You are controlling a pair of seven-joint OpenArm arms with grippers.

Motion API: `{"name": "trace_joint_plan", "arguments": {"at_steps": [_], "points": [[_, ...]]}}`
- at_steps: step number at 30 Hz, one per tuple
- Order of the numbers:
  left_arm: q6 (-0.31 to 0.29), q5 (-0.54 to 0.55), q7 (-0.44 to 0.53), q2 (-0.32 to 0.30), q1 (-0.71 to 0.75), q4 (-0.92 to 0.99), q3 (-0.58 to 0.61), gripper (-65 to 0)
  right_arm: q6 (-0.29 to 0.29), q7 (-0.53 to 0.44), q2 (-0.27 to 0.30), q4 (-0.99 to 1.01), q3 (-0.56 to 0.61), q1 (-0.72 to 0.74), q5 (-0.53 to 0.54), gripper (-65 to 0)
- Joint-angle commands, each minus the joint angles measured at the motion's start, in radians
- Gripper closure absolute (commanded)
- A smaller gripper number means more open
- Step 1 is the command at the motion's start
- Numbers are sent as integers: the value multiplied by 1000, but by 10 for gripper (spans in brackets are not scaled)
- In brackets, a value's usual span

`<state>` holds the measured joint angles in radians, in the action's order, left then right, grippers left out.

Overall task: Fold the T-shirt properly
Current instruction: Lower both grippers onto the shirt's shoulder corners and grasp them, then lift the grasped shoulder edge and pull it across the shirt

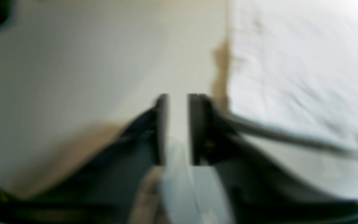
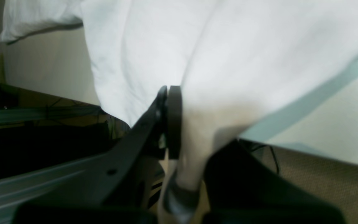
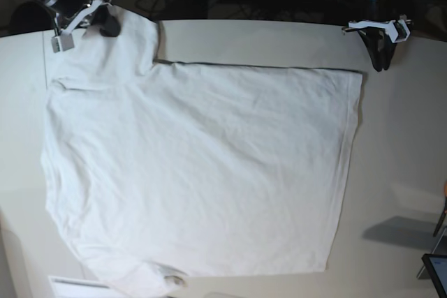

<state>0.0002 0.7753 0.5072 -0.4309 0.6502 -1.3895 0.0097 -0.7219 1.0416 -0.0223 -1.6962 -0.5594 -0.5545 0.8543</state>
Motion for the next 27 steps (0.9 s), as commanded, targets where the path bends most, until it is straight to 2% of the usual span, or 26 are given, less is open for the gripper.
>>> {"name": "trace_joint_plan", "arguments": {"at_steps": [1, 3, 5, 7, 15, 27], "points": [[-12, 32, 5, -21, 7, -29, -4, -223, 24, 95, 2, 8, 2, -20, -106, -6], [-56, 88, -34, -23, 9, -41, -9, -267, 24, 93, 2, 8, 3, -19, -106, -6], [-118, 123, -75, -19, 9, -46, -7, -280, 24, 90, 3, 8, 3, -19, -106, -6], [-141, 134, -118, -15, 12, -50, -4, -280, 24, 88, 5, 8, 3, -19, -106, -6], [-147, 134, -255, 51, -2, -89, -9, -280, 24, 88, 6, 8, 3, -2, -106, -4], [-147, 135, -293, 88, -79, -72, -4, -280, 24, 92, 9, 8, 5, 6, -106, -3]]}}
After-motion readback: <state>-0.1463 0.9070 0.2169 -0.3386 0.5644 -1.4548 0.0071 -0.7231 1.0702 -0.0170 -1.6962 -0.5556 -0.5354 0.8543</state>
